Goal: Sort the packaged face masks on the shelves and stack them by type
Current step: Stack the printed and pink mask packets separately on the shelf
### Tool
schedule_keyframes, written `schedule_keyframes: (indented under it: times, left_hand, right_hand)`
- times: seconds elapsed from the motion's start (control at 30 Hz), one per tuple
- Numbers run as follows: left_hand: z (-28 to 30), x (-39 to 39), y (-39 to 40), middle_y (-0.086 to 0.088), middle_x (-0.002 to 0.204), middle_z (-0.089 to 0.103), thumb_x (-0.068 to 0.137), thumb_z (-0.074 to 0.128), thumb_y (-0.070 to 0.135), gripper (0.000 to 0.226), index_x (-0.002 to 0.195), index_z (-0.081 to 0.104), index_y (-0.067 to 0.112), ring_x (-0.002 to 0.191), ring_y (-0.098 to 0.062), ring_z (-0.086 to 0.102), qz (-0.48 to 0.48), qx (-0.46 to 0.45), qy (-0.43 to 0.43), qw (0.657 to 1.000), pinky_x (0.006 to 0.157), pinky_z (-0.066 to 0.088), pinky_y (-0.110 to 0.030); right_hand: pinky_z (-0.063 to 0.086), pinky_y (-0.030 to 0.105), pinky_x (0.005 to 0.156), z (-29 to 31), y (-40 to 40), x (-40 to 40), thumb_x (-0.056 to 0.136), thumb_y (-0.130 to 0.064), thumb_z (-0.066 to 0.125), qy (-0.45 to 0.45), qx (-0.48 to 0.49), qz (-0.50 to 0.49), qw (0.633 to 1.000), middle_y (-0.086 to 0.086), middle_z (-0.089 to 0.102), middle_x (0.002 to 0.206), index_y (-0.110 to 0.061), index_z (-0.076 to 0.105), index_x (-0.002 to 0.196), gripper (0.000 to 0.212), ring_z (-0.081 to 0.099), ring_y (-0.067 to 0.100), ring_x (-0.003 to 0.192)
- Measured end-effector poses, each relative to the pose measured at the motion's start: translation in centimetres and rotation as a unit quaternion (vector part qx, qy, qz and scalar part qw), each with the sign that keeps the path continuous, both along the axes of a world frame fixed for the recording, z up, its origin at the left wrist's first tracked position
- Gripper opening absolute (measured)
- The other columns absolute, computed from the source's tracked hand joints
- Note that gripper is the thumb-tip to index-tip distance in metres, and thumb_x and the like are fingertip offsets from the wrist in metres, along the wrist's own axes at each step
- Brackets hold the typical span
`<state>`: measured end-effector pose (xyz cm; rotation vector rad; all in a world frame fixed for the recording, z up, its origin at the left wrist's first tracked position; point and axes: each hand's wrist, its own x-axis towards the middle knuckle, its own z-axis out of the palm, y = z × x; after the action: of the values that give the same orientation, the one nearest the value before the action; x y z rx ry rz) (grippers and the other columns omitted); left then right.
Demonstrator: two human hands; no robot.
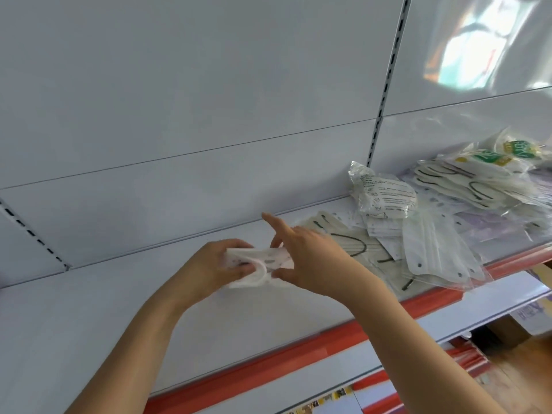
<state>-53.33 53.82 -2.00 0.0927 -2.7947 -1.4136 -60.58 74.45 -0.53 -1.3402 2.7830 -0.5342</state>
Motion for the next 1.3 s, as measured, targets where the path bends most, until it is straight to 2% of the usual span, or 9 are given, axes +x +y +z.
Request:
schedule_keyframes:
  times: [0.2,0.37,0.5,0.63,0.8,0.93,1.1,1.2,1.3]
  left_hand:
    - [-1.8,0.3,0.8,0.002,0.097,0.079,0.080,0.081,0.023,0.024,0.102,0.077,0.017,0.093,-0.013,0.074,0.092,0.171,0.027,0.981,0.085,0.054,-0.026]
    - [-2.3,-0.5,2.5,0.008,0.100,0.079,0.083,0.081,0.023,0.028,0.110,0.076,0.021,0.096,-0.010,0.075,0.069,0.132,-0.016,0.989,0.090,0.058,-0.030]
    - [-2.0,-1.4,3.4,0.005,0.100,0.080,0.080,0.086,0.030,0.031,0.109,0.077,0.022,0.095,-0.014,0.076,0.097,0.187,-0.016,0.977,0.095,0.056,-0.040]
    - [-1.8,-2.2,5.3,-0.002,0.102,0.080,0.064,0.082,0.037,0.043,0.102,0.080,0.019,0.096,-0.020,0.076,0.101,0.258,-0.010,0.961,0.097,0.054,-0.043]
    - [-1.9,-2.8,6.9,-0.007,0.105,0.079,0.066,0.088,0.024,0.036,0.100,0.080,0.015,0.095,-0.021,0.076,0.106,0.326,-0.019,0.939,0.097,0.052,-0.040]
    - [-1.7,-2.8,6.4,-0.005,0.115,0.076,0.067,0.084,0.017,0.052,0.118,0.072,0.013,0.107,-0.023,0.073,0.129,0.401,-0.016,0.907,0.103,0.051,-0.043]
    - [-0.2,-1.8,5.4,0.001,0.114,0.077,0.091,0.065,0.005,0.035,0.124,0.068,0.016,0.100,-0.012,0.075,0.179,0.467,0.063,0.864,0.067,0.060,-0.022]
    - [0.5,-0.8,3.3,0.002,0.114,0.077,0.094,0.062,0.006,0.026,0.116,0.071,0.018,0.102,-0.011,0.074,0.229,0.463,0.111,0.849,0.074,0.062,-0.025]
    - [0.7,0.3,0.7,-0.003,0.119,0.075,0.092,0.067,0.007,0.022,0.110,0.073,0.017,0.107,-0.015,0.072,0.285,0.458,0.141,0.831,0.087,0.059,-0.033]
  right_hand:
    - [0.044,0.015,0.071,-2.7,4.4,-0.1,0.087,-0.034,0.072,-0.109,-0.203,-0.139,0.963,-0.020,0.063,0.087,-0.032,0.064,0.109,0.023,0.058,-0.003,0.082]
    - [0.044,0.021,0.097,-3.2,5.5,0.4,0.091,-0.065,0.048,-0.157,-0.218,-0.108,0.957,-0.018,0.059,0.130,-0.033,0.053,0.133,0.053,0.053,-0.003,0.118]
    - [0.029,0.044,0.117,-3.6,10.8,-2.9,0.088,-0.073,0.042,-0.010,-0.079,-0.411,0.908,0.002,0.037,0.155,-0.020,0.027,0.153,0.086,0.032,0.026,0.143]
    - [0.044,0.041,0.098,-4.9,15.0,-4.3,0.091,-0.060,0.054,-0.061,0.043,-0.514,0.854,0.008,0.057,0.123,-0.009,0.049,0.128,0.063,0.051,0.034,0.124]
    - [0.044,0.028,0.057,-3.8,16.5,-3.7,0.094,-0.022,0.058,-0.051,-0.196,-0.539,0.817,0.001,0.065,0.077,-0.022,0.070,0.102,0.015,0.060,0.022,0.069]
    - [0.050,0.033,0.066,-1.2,17.0,-2.0,0.094,-0.021,0.065,-0.172,-0.457,-0.457,0.744,0.006,0.072,0.080,-0.026,0.072,0.087,0.011,0.064,0.026,0.074]
    - [0.061,0.041,0.071,-1.0,13.5,-0.9,0.093,-0.020,0.067,-0.400,-0.606,-0.335,0.600,0.012,0.076,0.093,-0.010,0.072,0.105,0.016,0.071,0.025,0.077]
    - [0.056,0.043,0.073,-2.1,9.3,-1.0,0.097,-0.023,0.062,-0.448,-0.555,-0.317,0.626,0.014,0.075,0.094,-0.010,0.072,0.103,0.017,0.070,0.027,0.078]
    - [0.055,0.041,0.081,-4.0,5.1,-0.9,0.099,-0.033,0.057,-0.449,-0.406,-0.292,0.740,0.007,0.075,0.098,-0.015,0.070,0.108,0.024,0.070,0.026,0.090]
